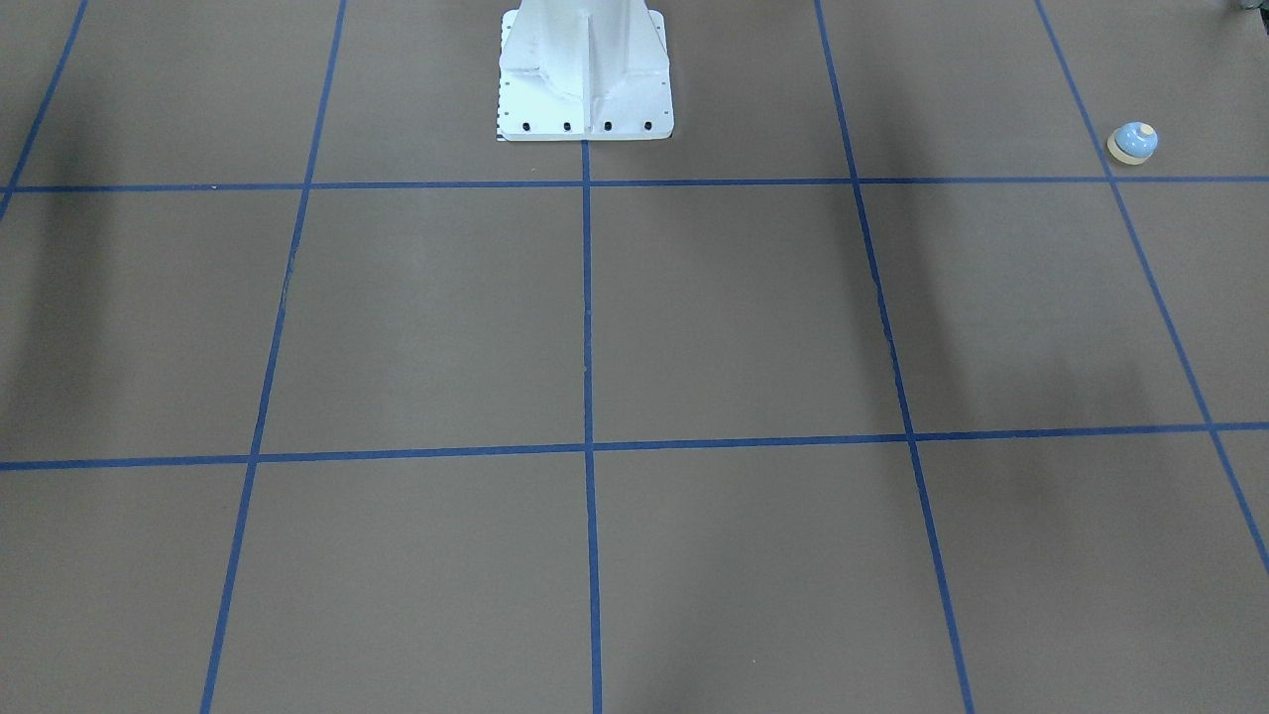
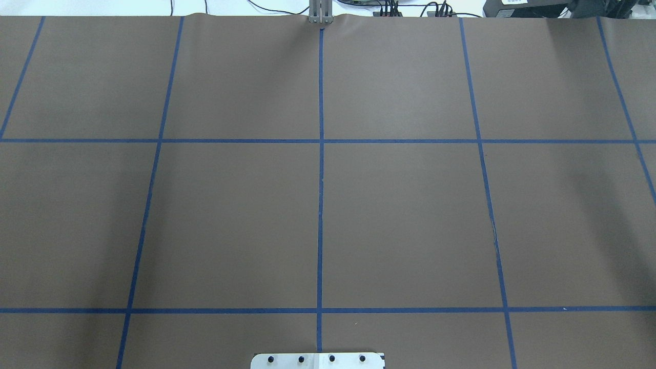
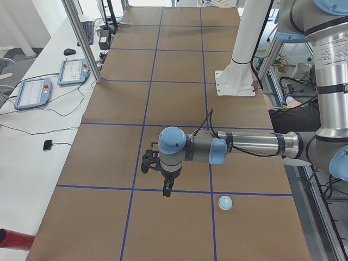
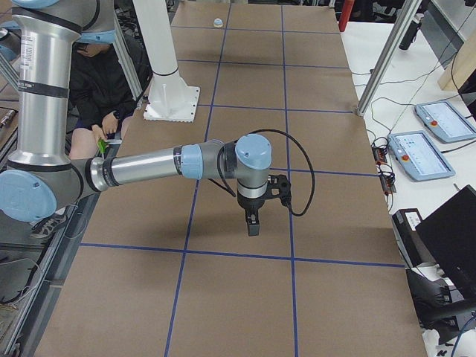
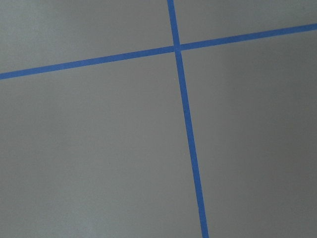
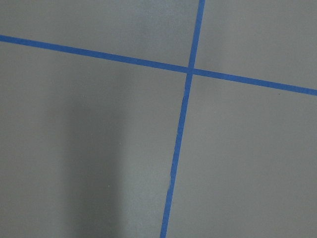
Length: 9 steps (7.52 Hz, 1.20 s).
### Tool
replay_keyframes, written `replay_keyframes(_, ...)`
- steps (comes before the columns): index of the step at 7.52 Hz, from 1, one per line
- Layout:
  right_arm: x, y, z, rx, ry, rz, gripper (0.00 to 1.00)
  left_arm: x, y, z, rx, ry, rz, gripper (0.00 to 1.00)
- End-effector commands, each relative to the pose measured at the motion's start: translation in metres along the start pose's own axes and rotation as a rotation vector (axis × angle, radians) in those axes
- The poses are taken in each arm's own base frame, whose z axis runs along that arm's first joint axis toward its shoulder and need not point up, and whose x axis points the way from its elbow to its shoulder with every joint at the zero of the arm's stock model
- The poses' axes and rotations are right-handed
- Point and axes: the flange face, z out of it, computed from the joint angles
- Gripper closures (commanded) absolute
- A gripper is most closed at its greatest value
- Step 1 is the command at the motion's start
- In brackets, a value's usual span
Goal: Place and press bell with both arms
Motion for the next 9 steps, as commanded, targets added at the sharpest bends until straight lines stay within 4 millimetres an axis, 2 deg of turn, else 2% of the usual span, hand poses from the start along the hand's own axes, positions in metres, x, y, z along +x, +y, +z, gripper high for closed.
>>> replay_keyframes(1, -0.001, -0.001, -0.001, 0.002, 0.0, -0.002, 0.0, 0.0, -0.001, -0.001, 0.01, -0.003, 0.011, 0.0)
replay_keyframes(5, -0.011, -0.003, -0.011, 0.023, 0.001, -0.024, 0.0, 0.005, -0.002, -0.005, 0.036, -0.004, 0.033, 0.0)
replay_keyframes(6, -0.008, -0.001, -0.008, 0.013, -0.003, -0.013, 0.0, 0.015, -0.009, -0.016, 0.06, -0.006, 0.05, 0.0)
replay_keyframes(7, -0.019, -0.01, -0.016, 0.039, -0.036, -0.028, 0.0, 0.023, -0.019, -0.026, 0.082, -0.01, 0.069, 0.0)
replay_keyframes(8, -0.024, -0.016, -0.02, 0.054, -0.061, -0.038, 0.0, 0.027, -0.037, -0.033, 0.093, -0.011, 0.077, 0.0)
replay_keyframes(9, -0.03, -0.021, -0.025, 0.083, -0.081, -0.075, 0.0, 0.023, -0.038, -0.028, 0.082, -0.01, 0.062, 0.0)
